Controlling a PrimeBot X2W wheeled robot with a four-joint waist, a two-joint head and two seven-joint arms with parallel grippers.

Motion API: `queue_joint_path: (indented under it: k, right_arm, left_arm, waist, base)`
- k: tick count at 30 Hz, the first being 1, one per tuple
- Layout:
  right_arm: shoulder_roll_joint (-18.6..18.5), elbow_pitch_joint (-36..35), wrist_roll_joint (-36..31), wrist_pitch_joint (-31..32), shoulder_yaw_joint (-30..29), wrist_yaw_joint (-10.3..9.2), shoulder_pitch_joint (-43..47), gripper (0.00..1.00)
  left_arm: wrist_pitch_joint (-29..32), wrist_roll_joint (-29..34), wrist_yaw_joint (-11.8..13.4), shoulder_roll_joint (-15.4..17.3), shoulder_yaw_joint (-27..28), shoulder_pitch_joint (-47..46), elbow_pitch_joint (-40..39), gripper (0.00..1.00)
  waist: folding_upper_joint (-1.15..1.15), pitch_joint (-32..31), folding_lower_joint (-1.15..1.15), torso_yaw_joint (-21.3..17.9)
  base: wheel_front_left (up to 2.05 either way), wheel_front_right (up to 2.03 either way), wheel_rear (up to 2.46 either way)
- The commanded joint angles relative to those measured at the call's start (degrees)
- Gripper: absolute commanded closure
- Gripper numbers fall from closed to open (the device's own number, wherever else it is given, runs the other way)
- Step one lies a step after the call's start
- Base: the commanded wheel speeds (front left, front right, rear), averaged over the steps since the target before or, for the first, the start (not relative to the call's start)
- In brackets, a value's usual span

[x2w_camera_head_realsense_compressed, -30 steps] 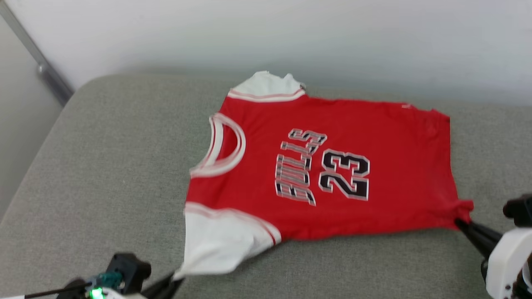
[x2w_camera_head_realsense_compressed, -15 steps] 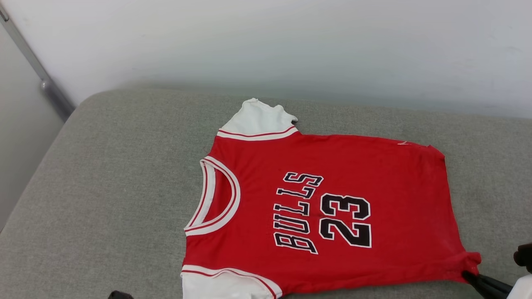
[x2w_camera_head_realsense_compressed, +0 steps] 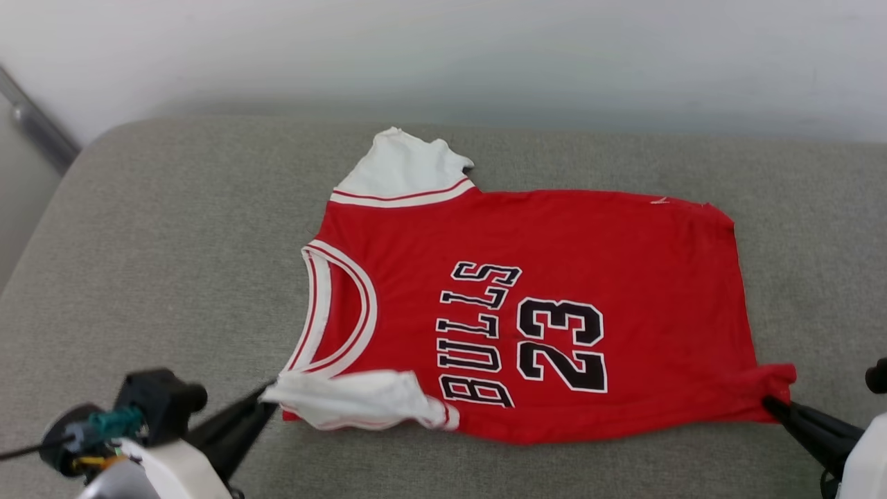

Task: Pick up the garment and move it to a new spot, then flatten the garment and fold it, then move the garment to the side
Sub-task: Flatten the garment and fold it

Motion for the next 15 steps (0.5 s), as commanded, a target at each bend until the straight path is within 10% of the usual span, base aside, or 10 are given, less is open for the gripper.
queue_joint_path:
  k: [1,15]
  right_arm:
    - [0.57,-0.83,-0.26,0.41,-0.34,-0.04,-1.52,1.00]
    - [3.17,-1.14,-2.94,7.15,-1.37,-0.03,-8.68,1.00]
  left_arm:
    - [-0.26,0.57,-0.38,-0.36,0.74,-2.10,0.71,1.00]
    - [3.84,4.31,-5.55,-4.23,1.68,-17.27,9.68,1.00]
  waist:
    - [0.00,1.74,0.00,-0.68]
    - [0.00,9.77,0.00,-2.56]
  base:
    - [0.00,0.00,0.00]
    - [0.00,0.00,0.00]
